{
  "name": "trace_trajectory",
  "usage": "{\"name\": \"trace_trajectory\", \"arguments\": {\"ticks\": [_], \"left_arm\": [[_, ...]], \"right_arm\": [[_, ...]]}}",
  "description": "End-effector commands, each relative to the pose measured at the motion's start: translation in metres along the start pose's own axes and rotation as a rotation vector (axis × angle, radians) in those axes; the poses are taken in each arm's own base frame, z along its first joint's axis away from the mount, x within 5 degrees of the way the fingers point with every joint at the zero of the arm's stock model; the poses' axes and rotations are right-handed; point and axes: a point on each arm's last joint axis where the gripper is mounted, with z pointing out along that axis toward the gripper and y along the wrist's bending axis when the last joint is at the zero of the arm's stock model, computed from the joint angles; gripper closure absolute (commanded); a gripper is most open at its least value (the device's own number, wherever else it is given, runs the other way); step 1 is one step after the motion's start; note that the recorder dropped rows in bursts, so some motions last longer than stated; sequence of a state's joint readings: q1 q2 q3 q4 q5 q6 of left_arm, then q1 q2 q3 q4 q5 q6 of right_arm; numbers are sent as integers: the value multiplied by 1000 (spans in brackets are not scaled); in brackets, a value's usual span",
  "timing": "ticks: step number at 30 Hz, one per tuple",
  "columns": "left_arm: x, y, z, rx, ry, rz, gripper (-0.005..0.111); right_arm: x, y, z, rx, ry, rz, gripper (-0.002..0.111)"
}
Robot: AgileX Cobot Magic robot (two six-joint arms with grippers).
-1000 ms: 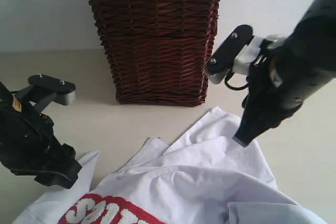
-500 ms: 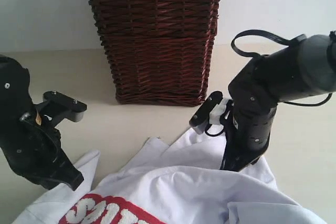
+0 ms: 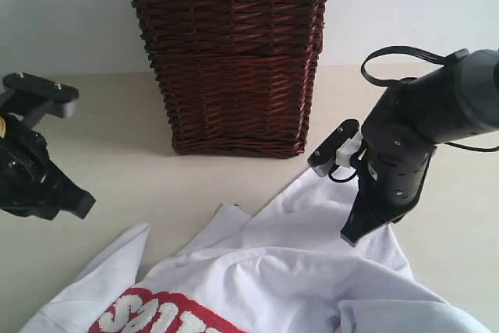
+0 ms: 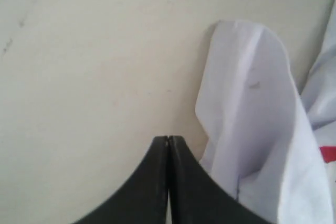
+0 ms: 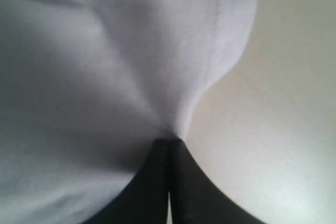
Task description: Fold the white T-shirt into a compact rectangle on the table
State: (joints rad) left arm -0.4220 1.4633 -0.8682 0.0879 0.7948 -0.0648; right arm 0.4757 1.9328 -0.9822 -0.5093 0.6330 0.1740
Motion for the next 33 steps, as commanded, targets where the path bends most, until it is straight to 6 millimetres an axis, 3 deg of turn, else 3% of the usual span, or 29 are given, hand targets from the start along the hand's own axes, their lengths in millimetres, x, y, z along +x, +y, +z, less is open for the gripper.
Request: {"name": "trace_trajectory", "arguments": {"ticks": [1, 6, 10, 17, 23, 28, 31, 33], "left_arm": [[-1, 1, -28, 21, -128, -48, 107], [-2, 1, -54, 45, -293, -95, 107], [-1, 0, -65, 69, -351, -110, 107], [-1, -1, -66, 88, -353, -123, 107], [0, -2, -65, 91, -339, -126, 107], [-1, -11, -64, 175, -334, -89, 107], [-5, -24, -52, 295, -302, -38, 105], [-11, -28, -35, 324, -263, -24, 94]], "right_arm": [[-15, -8, -13, -12, -100, 58, 108], [-30, -5, -30, -106, -258, 77, 108], [-33, 1, -12, -125, -253, 64, 108], [-42, 6, 17, -133, -210, 50, 108], [-48, -29, 35, -117, -190, 197, 108], [-32, -65, 49, -104, -146, 304, 108], [-27, -72, 51, -101, -133, 316, 108], [-28, -72, 51, -101, -137, 319, 108]]}}
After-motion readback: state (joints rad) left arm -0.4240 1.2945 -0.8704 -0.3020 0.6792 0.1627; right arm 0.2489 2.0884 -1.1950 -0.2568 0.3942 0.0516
